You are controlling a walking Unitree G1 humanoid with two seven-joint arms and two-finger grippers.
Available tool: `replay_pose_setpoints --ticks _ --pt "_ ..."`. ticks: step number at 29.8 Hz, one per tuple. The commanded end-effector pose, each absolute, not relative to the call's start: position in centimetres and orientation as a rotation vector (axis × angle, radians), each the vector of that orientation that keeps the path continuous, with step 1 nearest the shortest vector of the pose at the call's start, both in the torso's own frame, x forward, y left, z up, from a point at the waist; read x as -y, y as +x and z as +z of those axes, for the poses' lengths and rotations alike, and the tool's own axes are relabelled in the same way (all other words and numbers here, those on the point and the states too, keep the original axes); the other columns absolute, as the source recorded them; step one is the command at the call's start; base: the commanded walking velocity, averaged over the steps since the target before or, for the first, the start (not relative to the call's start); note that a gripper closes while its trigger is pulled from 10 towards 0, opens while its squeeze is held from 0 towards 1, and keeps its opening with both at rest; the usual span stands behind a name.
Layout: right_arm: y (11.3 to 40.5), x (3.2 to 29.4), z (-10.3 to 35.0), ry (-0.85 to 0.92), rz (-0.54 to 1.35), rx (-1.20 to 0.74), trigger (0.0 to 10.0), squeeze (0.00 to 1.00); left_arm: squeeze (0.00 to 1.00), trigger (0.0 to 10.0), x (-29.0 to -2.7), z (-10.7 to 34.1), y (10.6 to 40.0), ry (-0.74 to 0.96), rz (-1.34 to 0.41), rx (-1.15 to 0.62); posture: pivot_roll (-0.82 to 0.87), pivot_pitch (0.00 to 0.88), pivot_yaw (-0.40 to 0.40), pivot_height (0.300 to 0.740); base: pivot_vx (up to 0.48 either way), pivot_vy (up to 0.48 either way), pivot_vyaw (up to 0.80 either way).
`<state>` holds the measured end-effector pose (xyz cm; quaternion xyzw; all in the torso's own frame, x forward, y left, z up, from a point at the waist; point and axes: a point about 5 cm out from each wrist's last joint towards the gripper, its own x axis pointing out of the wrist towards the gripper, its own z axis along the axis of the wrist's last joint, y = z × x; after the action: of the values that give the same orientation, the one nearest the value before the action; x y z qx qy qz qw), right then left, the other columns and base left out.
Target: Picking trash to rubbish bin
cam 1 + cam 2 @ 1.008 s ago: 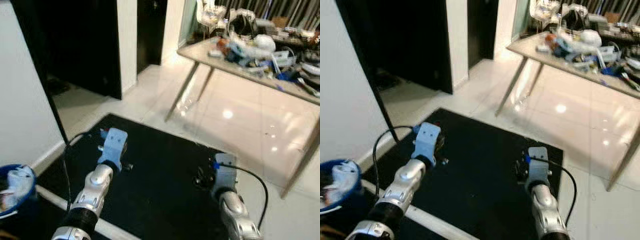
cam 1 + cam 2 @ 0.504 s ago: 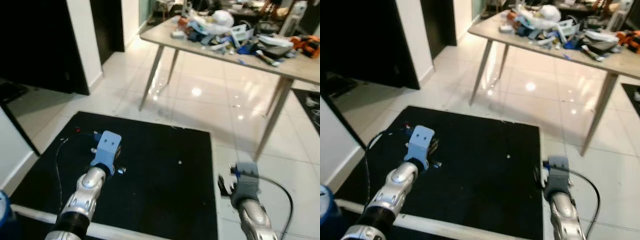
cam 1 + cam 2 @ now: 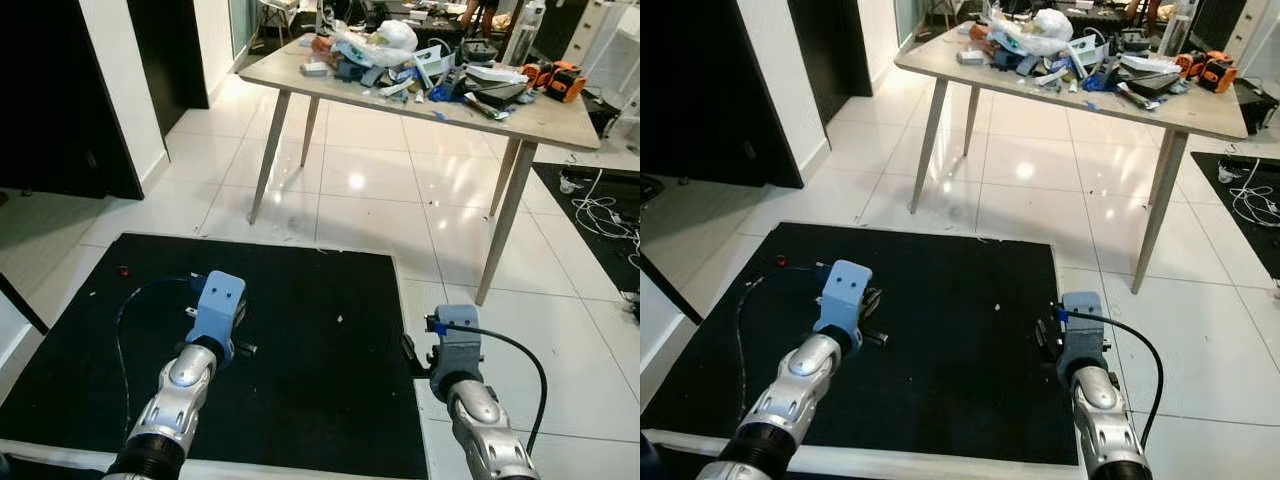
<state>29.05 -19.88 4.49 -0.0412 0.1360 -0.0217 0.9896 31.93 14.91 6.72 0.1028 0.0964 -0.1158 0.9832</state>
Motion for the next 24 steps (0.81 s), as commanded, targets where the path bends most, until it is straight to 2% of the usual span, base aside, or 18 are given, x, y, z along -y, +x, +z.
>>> replay_pose_setpoints --ticks 1,24 --pt "28.76 20.11 3.96 -0.080 -0.054 -0.294 10.0 0.00 0.00 10.0 -14.70 6.68 31.98 0.206 -0.228 -0.198 -0.07 0.080 -0.035 0.740 0.000 0.000 0.00" --pt "29.20 20.01 3.94 -0.061 -0.075 -0.280 10.0 0.00 0.00 10.0 -14.95 7.36 32.63 0.195 -0.200 -0.194 -0.08 0.066 -0.016 0.740 0.000 0.000 0.00"
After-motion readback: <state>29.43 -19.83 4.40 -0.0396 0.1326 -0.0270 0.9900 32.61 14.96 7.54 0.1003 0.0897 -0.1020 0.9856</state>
